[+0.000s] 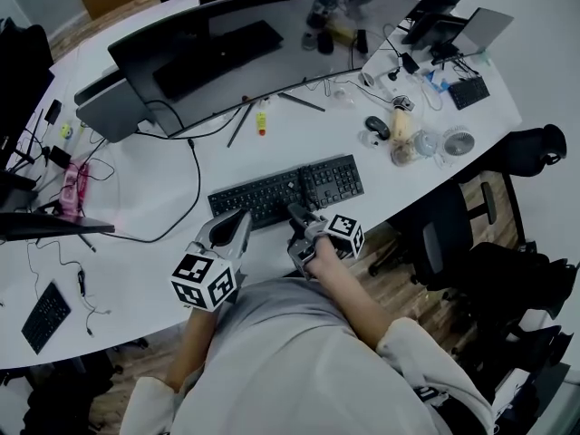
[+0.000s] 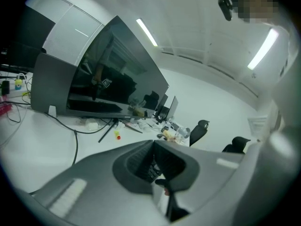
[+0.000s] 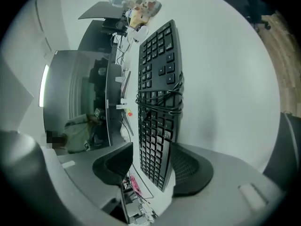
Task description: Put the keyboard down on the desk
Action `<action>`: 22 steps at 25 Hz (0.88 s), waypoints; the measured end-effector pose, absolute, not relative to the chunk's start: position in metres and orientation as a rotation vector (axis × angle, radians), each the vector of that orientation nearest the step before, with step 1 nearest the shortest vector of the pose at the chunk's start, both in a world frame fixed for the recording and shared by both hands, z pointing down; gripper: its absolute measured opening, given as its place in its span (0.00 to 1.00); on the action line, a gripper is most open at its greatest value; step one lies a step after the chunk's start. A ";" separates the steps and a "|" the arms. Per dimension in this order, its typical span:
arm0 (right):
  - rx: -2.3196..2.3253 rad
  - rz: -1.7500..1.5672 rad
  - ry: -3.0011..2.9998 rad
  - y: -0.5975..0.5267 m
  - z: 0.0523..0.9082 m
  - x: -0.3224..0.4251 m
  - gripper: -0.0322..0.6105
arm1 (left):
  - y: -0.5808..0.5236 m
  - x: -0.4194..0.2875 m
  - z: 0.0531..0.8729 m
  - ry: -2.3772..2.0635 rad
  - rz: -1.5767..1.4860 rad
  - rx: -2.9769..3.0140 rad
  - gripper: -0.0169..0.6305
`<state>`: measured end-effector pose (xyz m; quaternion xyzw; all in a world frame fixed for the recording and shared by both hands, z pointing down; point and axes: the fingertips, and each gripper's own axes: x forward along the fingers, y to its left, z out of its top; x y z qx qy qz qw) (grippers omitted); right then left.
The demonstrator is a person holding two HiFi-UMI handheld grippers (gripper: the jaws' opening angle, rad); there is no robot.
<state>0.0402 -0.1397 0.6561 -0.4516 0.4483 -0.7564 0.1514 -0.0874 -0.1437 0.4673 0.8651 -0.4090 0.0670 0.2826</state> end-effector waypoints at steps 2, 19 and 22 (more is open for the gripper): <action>-1.260 -2.179 1.304 -0.137 0.650 0.035 0.40 | -0.140 -0.085 0.466 -1.090 0.184 2.325 0.03; -1.107 -2.040 1.701 -0.118 0.592 0.044 0.12 | -0.120 -0.078 0.459 -1.096 0.184 2.344 0.03; -1.148 -1.983 1.798 -0.118 0.583 0.054 0.09 | -0.120 -0.078 0.458 -1.101 0.159 2.332 0.03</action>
